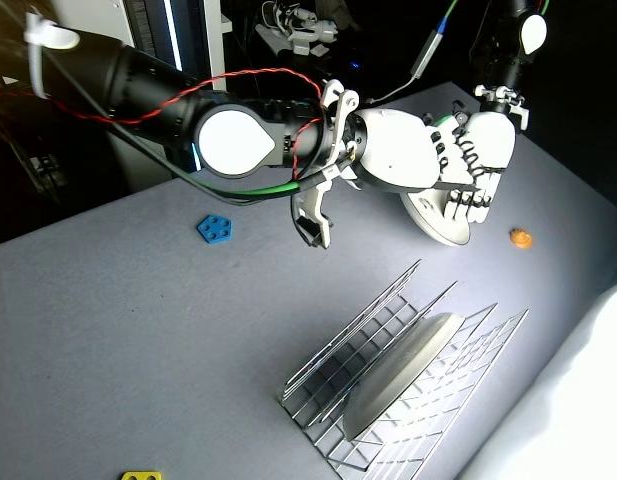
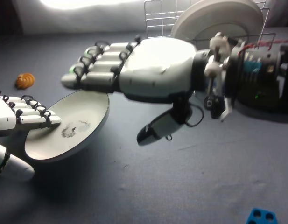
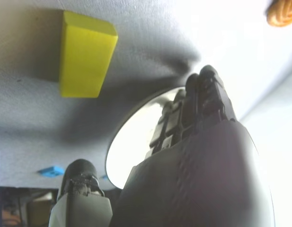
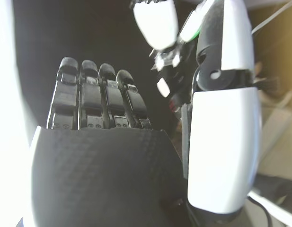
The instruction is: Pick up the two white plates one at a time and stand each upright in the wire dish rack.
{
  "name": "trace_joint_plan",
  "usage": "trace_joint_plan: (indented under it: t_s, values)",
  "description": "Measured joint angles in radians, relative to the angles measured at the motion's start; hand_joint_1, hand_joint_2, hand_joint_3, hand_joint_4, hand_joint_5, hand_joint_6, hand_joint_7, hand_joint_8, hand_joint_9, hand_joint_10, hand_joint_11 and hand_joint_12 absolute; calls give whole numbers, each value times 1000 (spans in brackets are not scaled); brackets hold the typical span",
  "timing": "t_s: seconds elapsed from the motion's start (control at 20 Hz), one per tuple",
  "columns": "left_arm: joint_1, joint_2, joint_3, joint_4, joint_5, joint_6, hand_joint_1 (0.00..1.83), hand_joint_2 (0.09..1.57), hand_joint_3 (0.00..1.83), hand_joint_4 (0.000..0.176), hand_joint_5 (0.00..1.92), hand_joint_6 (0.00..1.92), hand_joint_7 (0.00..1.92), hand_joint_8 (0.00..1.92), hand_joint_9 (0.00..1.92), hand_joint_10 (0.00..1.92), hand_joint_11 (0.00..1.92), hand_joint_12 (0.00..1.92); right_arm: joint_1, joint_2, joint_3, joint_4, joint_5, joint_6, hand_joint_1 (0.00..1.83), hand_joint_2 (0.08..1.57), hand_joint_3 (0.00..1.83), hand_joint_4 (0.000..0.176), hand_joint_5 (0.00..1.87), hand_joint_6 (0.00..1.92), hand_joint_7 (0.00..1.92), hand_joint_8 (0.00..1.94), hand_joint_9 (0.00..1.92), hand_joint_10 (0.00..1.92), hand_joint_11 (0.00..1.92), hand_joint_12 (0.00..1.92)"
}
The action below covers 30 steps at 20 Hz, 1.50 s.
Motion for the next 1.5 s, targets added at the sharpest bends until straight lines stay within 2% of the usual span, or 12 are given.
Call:
trace_joint_plan:
  t_s: [0.1,0.3,0.35,0.4,0.55,0.65,0.85,1.0,1.05,1.2,1.25,1.5]
  values:
    - [0,0,0,0,0,-2,0,996,0,0,0,0,0,0,0,0,0,0,-10,-26,8,17,-6,-73,1229,926,0,0,0,0,0,0,0,0,3,1]
    - [6,-1,0,-6,0,-9,0,996,0,0,0,0,0,0,0,0,0,0,-20,-98,71,45,-40,-100,1250,929,0,0,0,0,0,0,0,0,43,29]
    - [6,-2,0,-7,0,-9,0,997,0,0,0,0,0,0,0,0,0,0,-23,-111,85,45,-45,-105,1254,922,0,0,0,0,0,0,0,0,8,234]
    - [6,-2,0,-7,0,-10,0,999,0,0,0,0,0,0,0,0,0,0,-23,-126,99,45,-56,-111,1238,923,0,0,0,0,0,0,0,0,1,331]
    - [8,-2,0,-9,0,-14,0,1003,1,0,0,0,0,0,0,0,0,0,-23,-172,127,53,-58,-144,1262,925,1,0,0,0,0,0,0,0,0,323]
    - [8,-4,1,-11,0,-16,0,1003,1,0,0,0,0,0,0,0,0,0,-27,-202,143,84,-56,-187,1256,925,0,0,0,0,0,0,0,0,0,460]
    - [8,-5,1,-11,0,-17,0,1006,2,0,0,0,0,0,0,0,0,0,-54,-254,199,89,-43,-218,1250,941,2,0,0,0,0,0,0,0,0,420]
    - [9,-5,1,-11,1,-17,0,1000,0,0,0,0,0,0,0,0,0,0,-63,-294,248,96,-27,-220,1212,917,0,0,5,1,0,0,0,0,0,545]
    - [9,-6,1,-12,0,-17,0,1003,1,0,0,0,0,0,0,0,0,0,-68,-303,257,96,-19,-222,1211,924,0,0,7,1,0,0,0,0,0,513]
    - [9,-6,1,-12,1,-17,0,1005,2,0,0,0,0,0,0,0,0,0,-78,-324,265,98,-4,-230,1237,923,0,0,27,7,0,0,0,0,0,548]
    - [9,-6,1,-12,2,-17,0,1002,0,0,0,0,0,0,0,0,0,0,-80,-332,267,113,-2,-238,1225,932,2,0,30,3,5,1,0,0,0,470]
    - [9,-9,4,-14,1,-17,0,998,0,0,0,0,0,0,0,0,0,0,-93,-347,275,130,17,-249,1218,937,2,0,40,1,14,2,21,5,0,610]
